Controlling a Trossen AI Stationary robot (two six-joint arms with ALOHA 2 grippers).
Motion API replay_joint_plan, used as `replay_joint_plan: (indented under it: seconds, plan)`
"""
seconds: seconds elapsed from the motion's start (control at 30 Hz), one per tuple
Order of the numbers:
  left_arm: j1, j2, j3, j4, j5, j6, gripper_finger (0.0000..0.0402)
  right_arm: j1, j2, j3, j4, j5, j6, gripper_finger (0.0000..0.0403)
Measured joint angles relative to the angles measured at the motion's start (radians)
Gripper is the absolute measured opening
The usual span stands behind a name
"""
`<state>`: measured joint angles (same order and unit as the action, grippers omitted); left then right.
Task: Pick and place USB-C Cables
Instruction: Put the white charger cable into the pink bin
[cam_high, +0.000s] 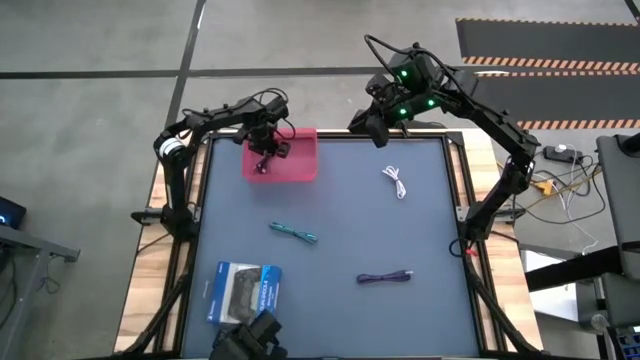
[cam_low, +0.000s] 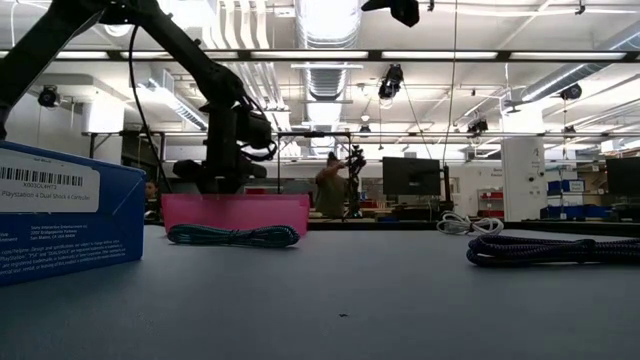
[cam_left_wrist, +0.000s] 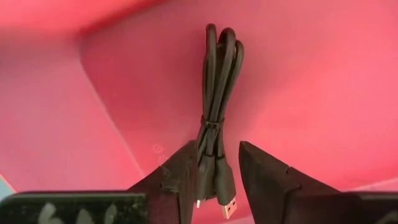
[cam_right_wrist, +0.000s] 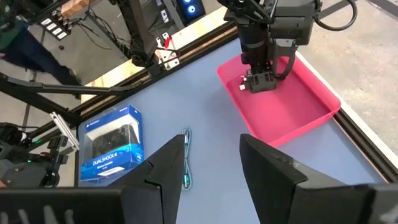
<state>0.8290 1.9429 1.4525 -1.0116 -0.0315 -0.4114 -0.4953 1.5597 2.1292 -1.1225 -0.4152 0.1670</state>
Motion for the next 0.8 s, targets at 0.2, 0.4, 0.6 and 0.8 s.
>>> replay_joint_plan:
  seconds: [0.2,0.4,0.6,0.8]
  plan:
    - [-0.01,-0.071,0.003,-0.016,0.003,0.035,0.0103,0.0,0.0,-0.003,-0.009,0.054,0.018,0.0138]
    - [-0.03,-0.209,0.003,-0.011,0.003,0.052,0.0103,0.0,0.0,-0.034,-0.017,0.177,0.018,0.0135]
    - [-0.055,-0.347,0.002,0.032,-0.001,0.079,0.0103,-0.004,0.003,-0.109,-0.022,0.268,0.07,0.0136]
    - [-0.096,-0.459,0.002,0.097,0.0,0.111,0.0103,-0.043,0.004,-0.233,-0.005,0.27,0.143,0.0134]
